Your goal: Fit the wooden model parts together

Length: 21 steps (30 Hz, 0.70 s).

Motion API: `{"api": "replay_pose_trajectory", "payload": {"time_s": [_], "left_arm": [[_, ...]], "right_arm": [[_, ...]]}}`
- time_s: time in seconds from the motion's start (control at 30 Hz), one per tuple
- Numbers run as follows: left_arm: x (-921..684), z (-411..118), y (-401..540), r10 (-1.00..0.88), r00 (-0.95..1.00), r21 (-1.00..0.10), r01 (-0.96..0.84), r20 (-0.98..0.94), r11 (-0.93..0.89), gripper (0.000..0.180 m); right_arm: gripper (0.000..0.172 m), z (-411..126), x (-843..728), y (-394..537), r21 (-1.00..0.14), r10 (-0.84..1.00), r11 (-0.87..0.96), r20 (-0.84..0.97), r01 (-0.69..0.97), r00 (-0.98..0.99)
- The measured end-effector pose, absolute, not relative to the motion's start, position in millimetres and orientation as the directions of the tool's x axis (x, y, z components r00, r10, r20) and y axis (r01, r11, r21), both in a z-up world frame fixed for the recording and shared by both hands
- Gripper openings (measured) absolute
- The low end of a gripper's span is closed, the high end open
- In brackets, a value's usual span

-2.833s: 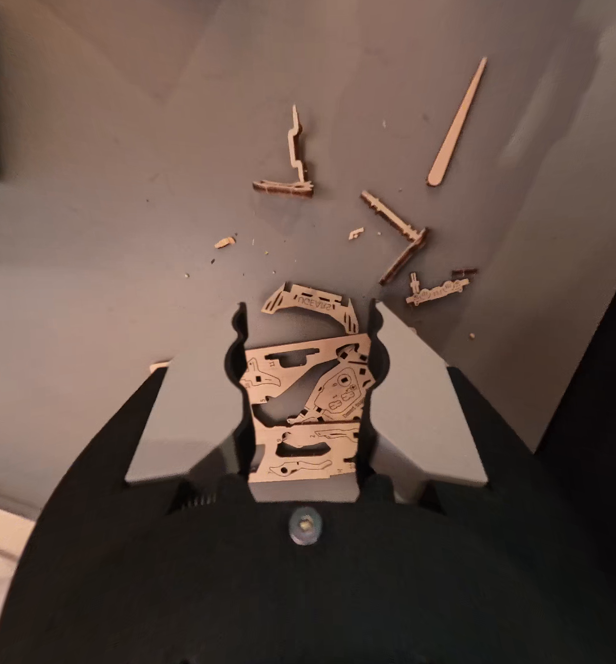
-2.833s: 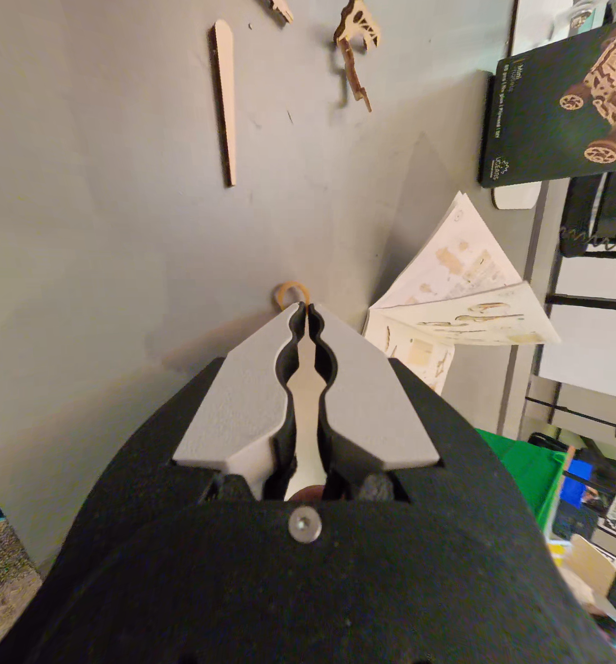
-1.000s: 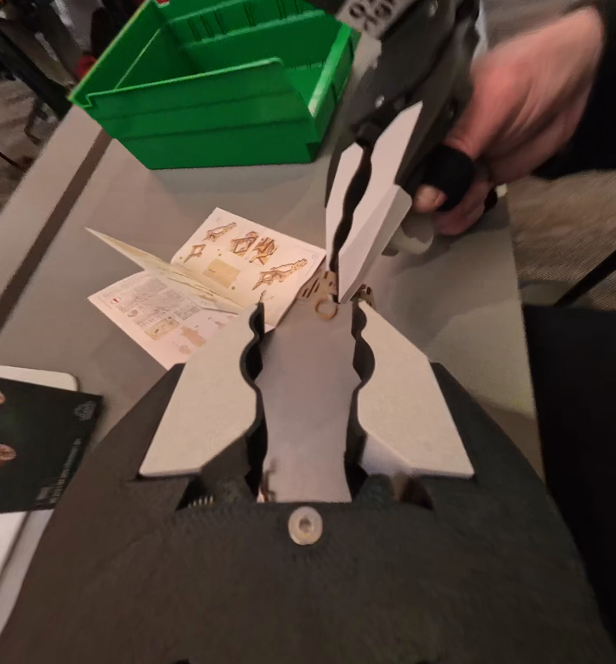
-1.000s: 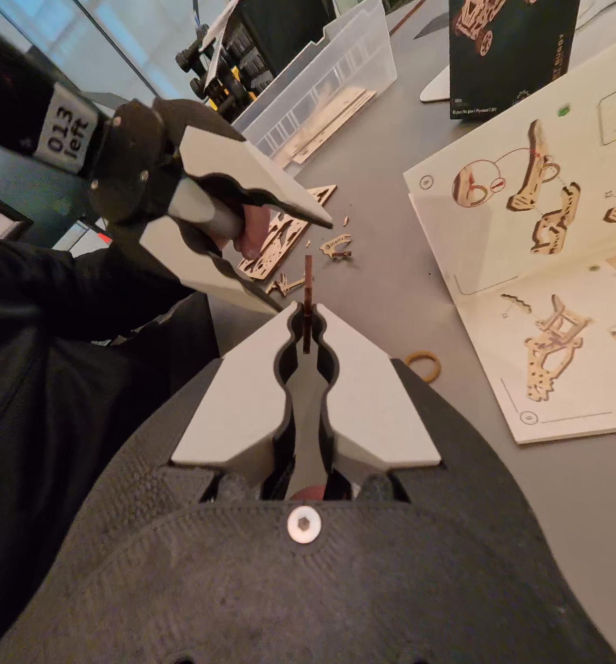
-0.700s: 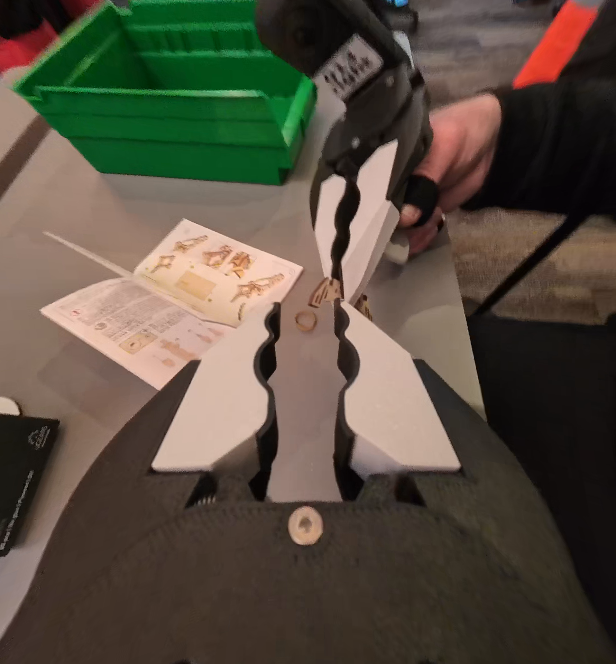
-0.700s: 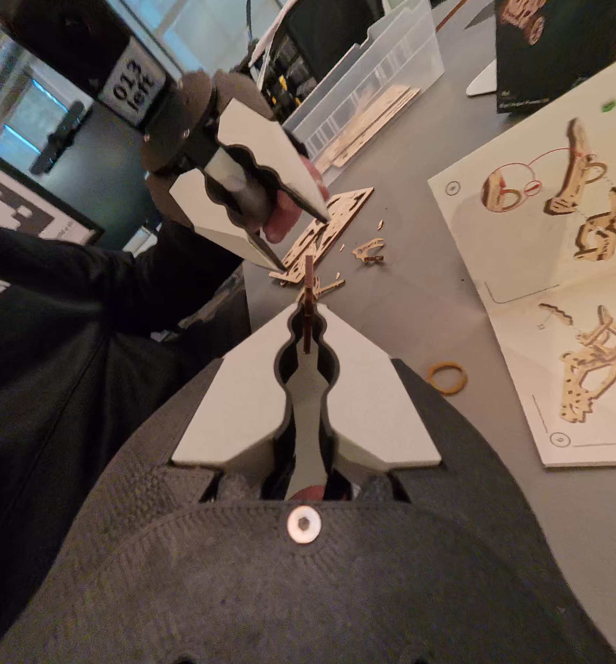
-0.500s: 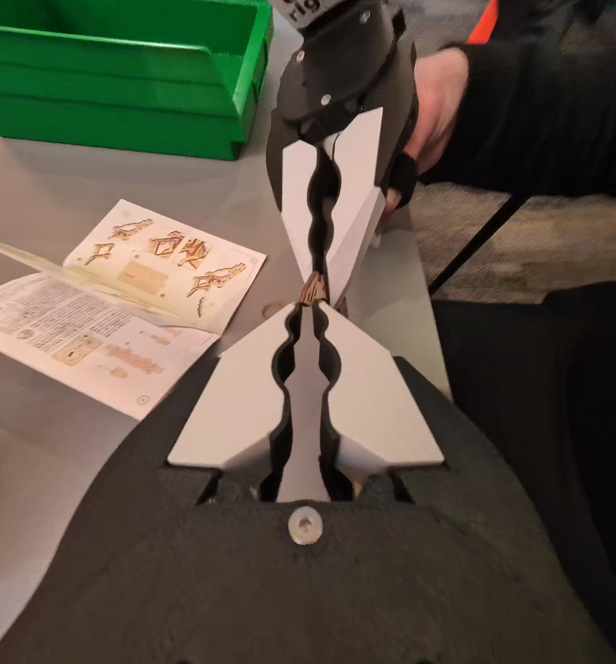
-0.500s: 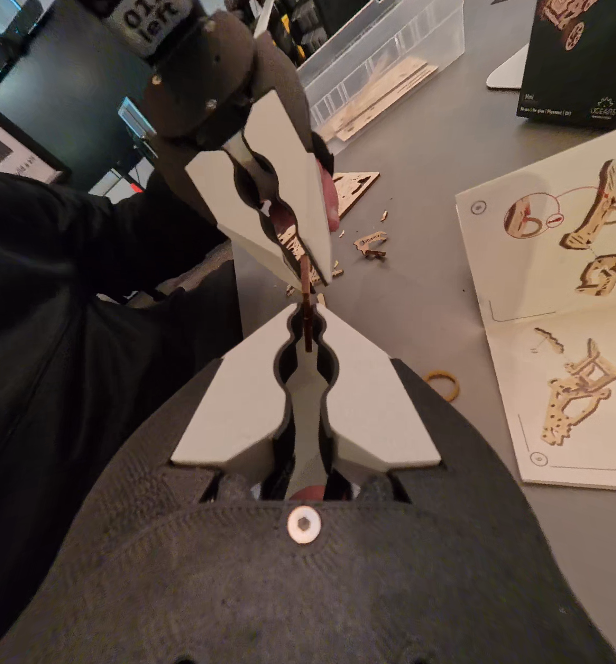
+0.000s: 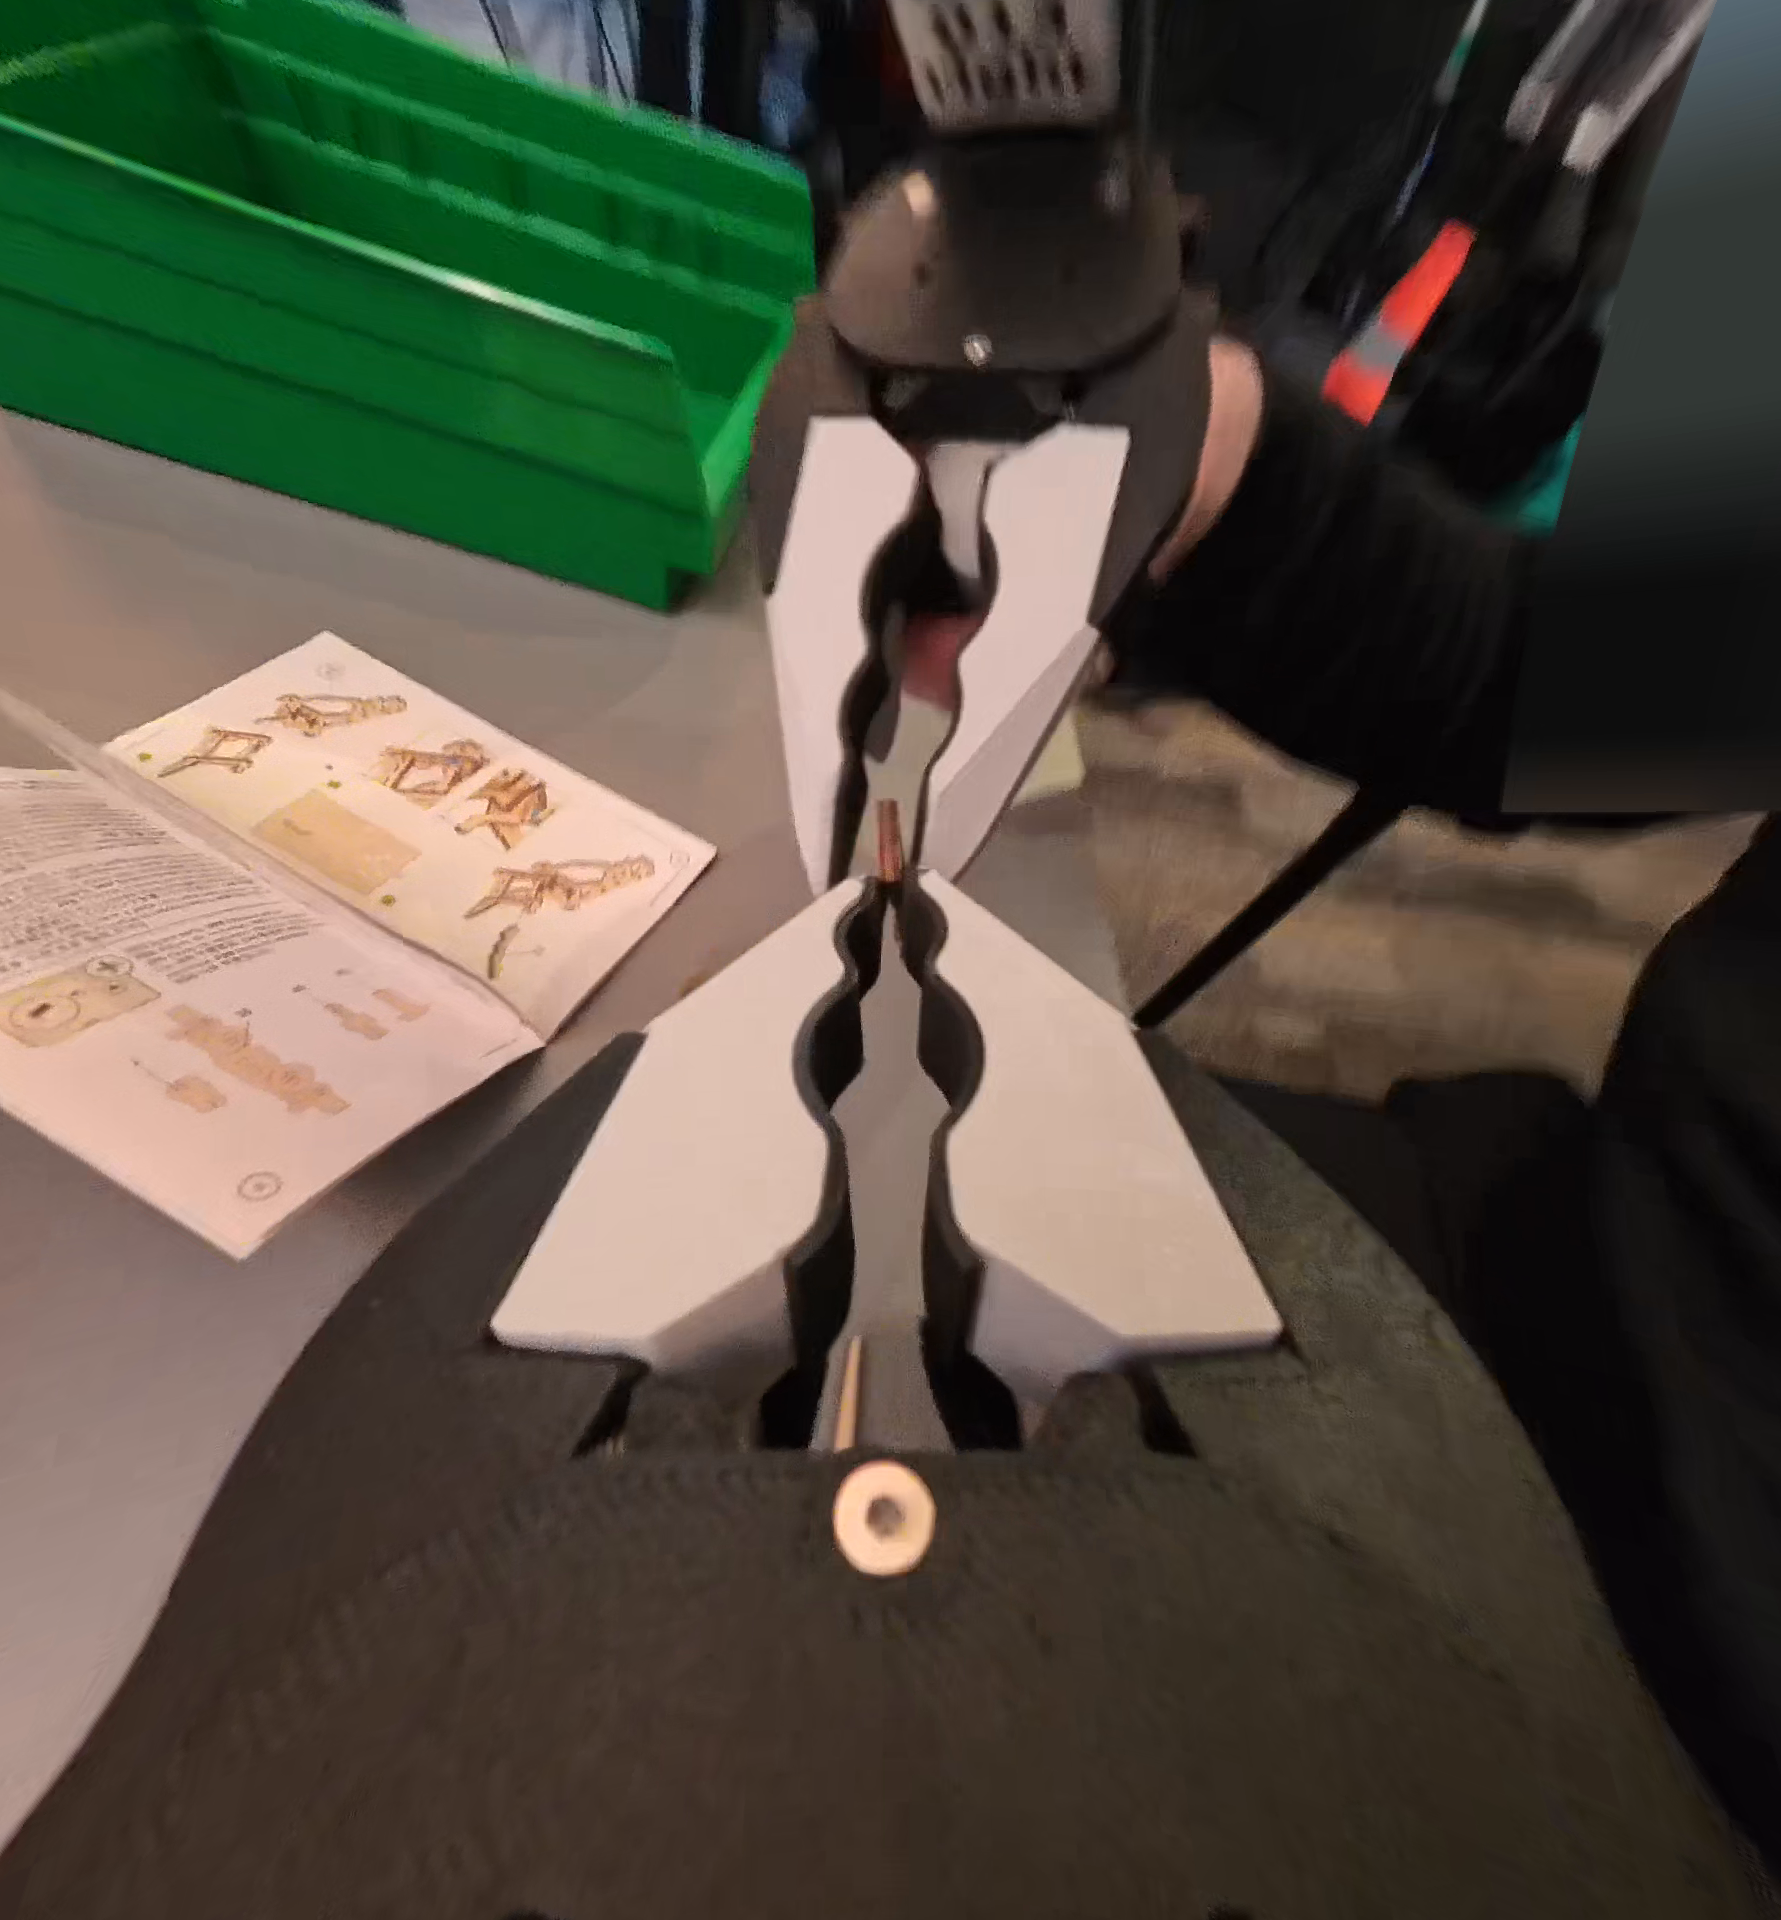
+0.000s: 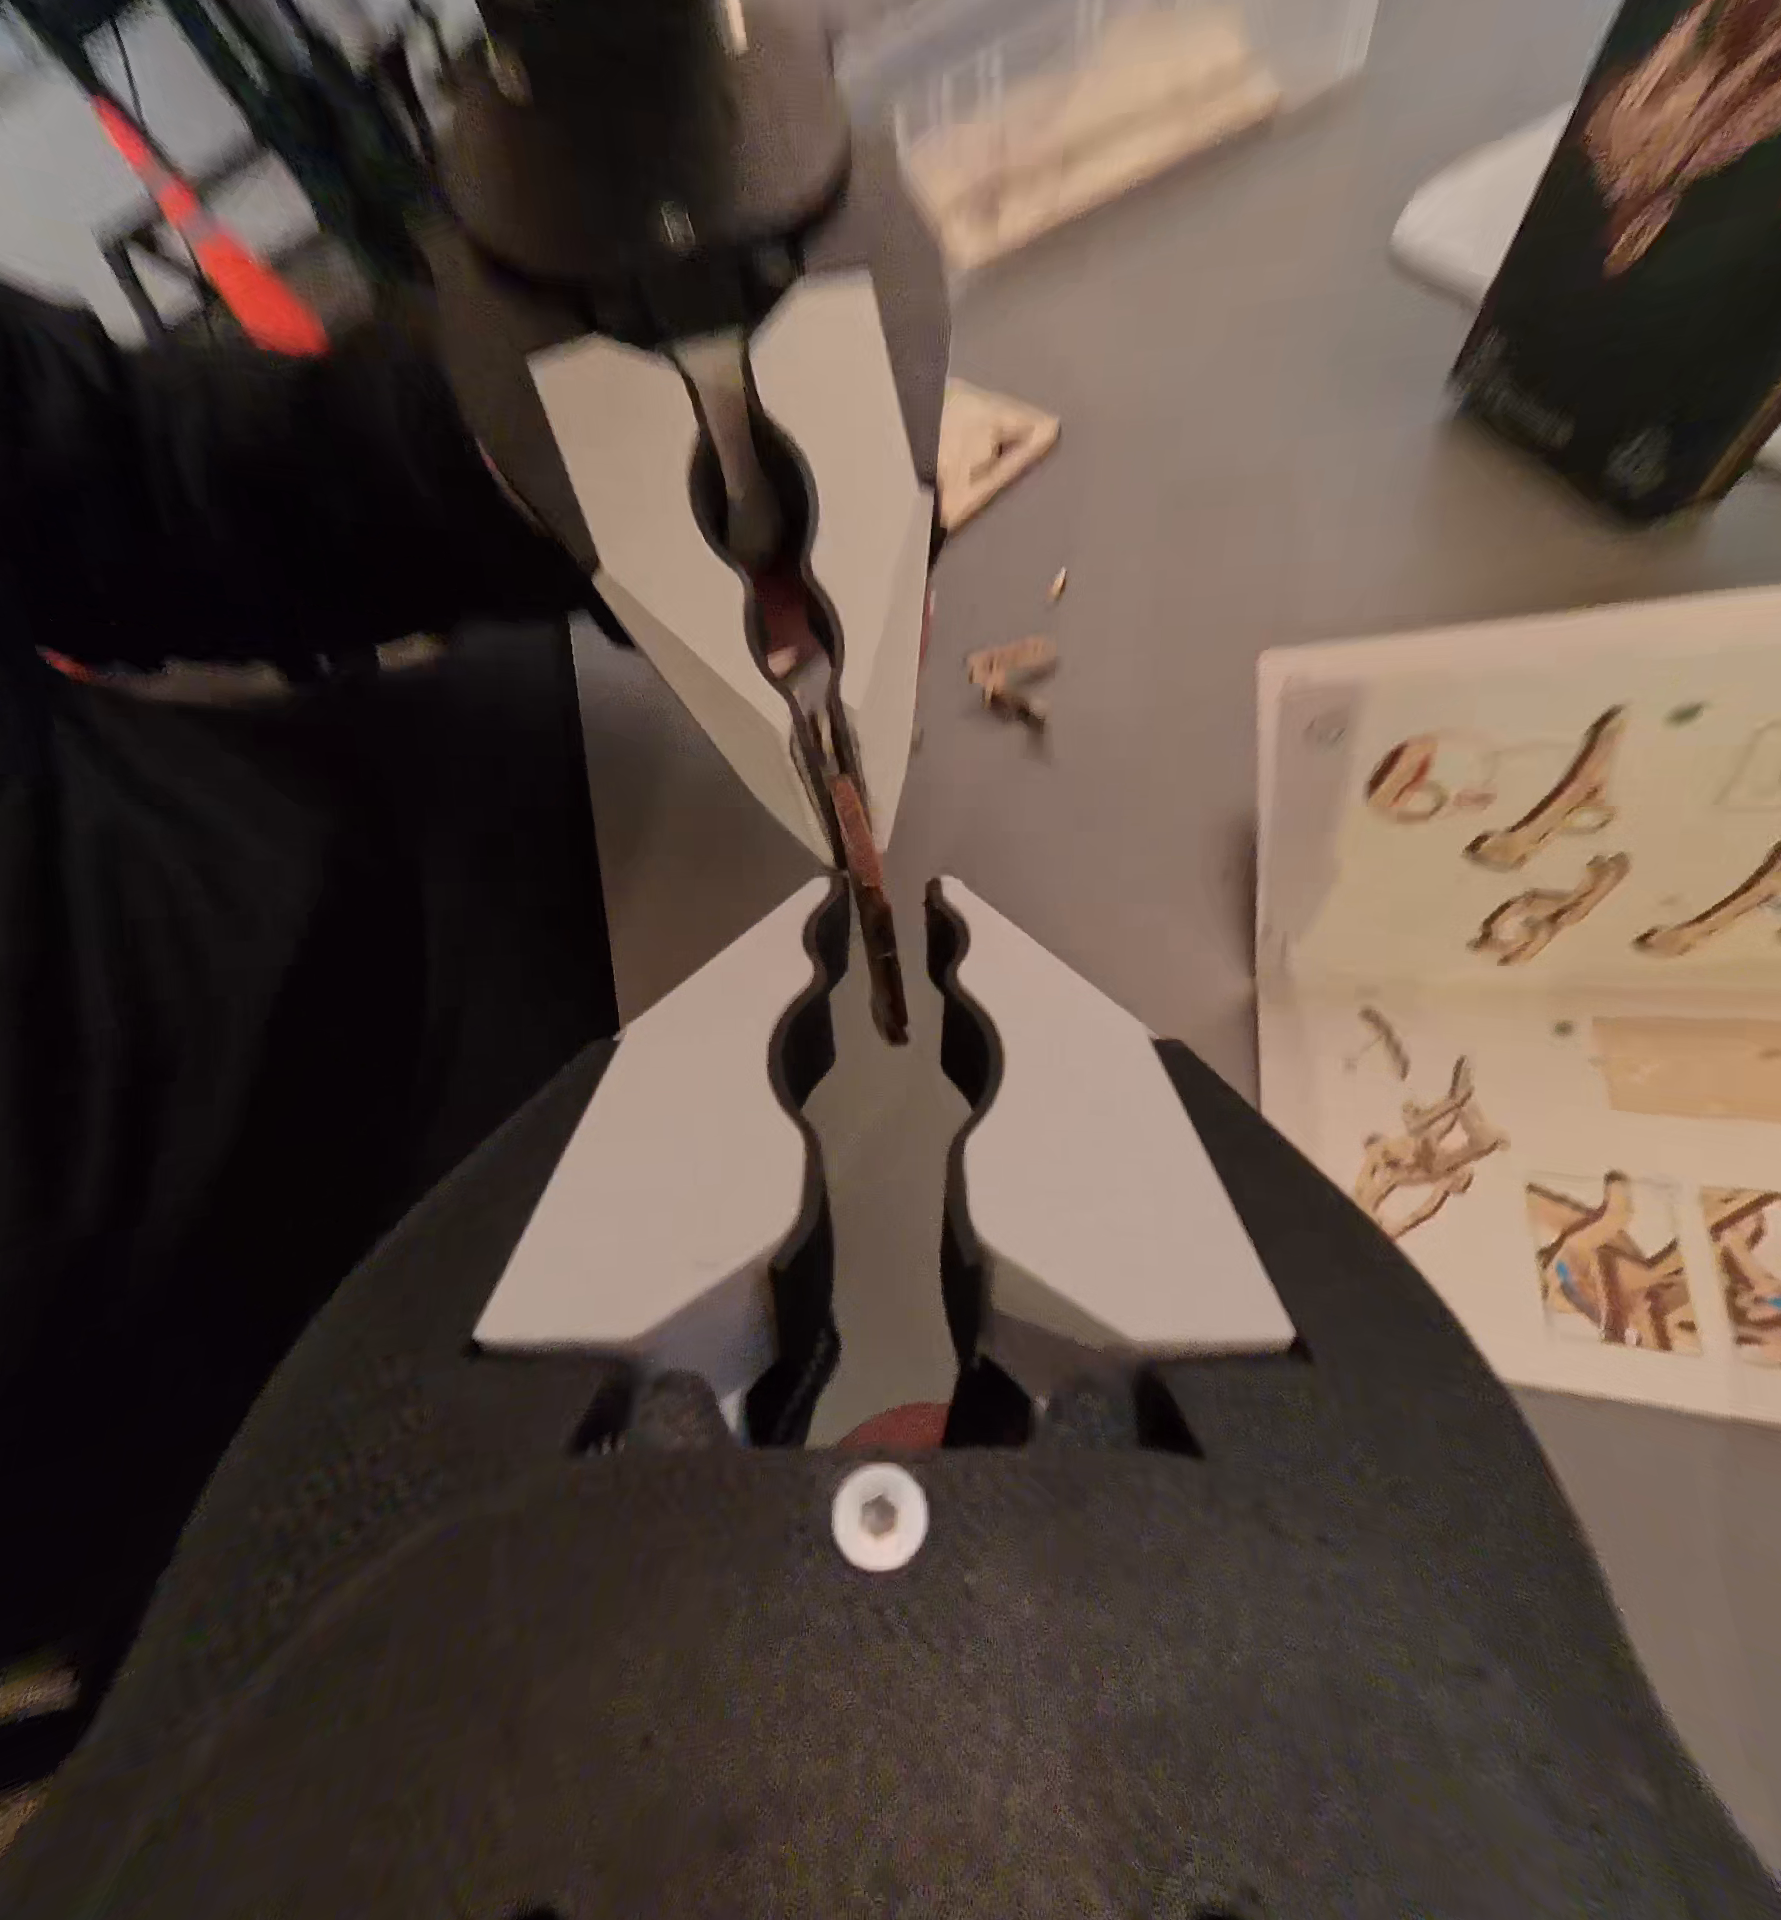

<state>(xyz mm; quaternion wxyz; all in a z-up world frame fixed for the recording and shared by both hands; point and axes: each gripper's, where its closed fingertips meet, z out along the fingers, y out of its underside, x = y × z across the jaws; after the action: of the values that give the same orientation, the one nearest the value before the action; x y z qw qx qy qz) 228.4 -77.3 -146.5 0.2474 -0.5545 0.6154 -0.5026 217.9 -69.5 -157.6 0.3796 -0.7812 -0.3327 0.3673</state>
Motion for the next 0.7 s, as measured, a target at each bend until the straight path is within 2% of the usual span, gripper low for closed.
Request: {"api": "replay_pose_trajectory", "payload": {"time_s": [0.17,0.23,0.3,0.33,0.4,0.47,0.5,0.57,0.63,0.7], "left_arm": [[225,-124,-70,-0.872,-0.254,-0.897,-0.270,0.418,-0.351,0.001],[225,-123,-70,-0.848,-0.257,-0.880,-0.247,0.463,-0.405,0.000],[224,-124,-67,-0.844,-0.241,-0.873,-0.231,0.480,-0.430,0.002],[225,-127,-60,-0.870,-0.192,-0.883,-0.224,0.454,-0.412,0.005],[222,-123,-44,-0.944,-0.088,-0.938,-0.173,0.320,-0.301,0.033],[214,-117,-40,-0.999,0.006,-0.979,-0.200,-0.042,0.040,0.031],[211,-116,-41,-0.958,0.033,-0.929,-0.254,-0.286,0.269,0.031],[210,-119,-51,-0.706,-0.023,-0.652,-0.363,-0.708,0.666,0.032],[214,-125,-60,-0.431,-0.099,-0.363,-0.393,-0.897,0.845,0.032],[219,-137,-73,-0.300,-0.170,-0.228,-0.348,-0.939,0.910,0.031]], "right_arm": [[0.016,-158,221,-73,-0.861,0.762,-0.499,-0.383,0.096,0.523],[0.003,-155,219,-74,-0.871,0.752,-0.490,-0.406,0.029,0.519],[0.002,-153,218,-74,-0.859,0.733,-0.511,-0.452,-0.028,0.509],[0.001,-153,218,-74,-0.844,0.716,-0.533,-0.487,-0.059,0.499],[0.000,-154,219,-73,-0.807,0.676,-0.580,-0.554,-0.114,0.486],[0.000,-155,219,-74,-0.764,0.640,-0.625,-0.620,-0.162,0.453],[0.000,-156,218,-75,-0.741,0.623,-0.646,-0.651,-0.183,0.434],[0.000,-158,213,-80,-0.696,0.601,-0.686,-0.706,-0.212,0.374],[0.001,-156,207,-83,-0.651,0.577,-0.717,-0.755,-0.250,0.311],[0.001,-156,202,-86,-0.616,0.557,-0.740,-0.786,-0.268,0.267]]}}
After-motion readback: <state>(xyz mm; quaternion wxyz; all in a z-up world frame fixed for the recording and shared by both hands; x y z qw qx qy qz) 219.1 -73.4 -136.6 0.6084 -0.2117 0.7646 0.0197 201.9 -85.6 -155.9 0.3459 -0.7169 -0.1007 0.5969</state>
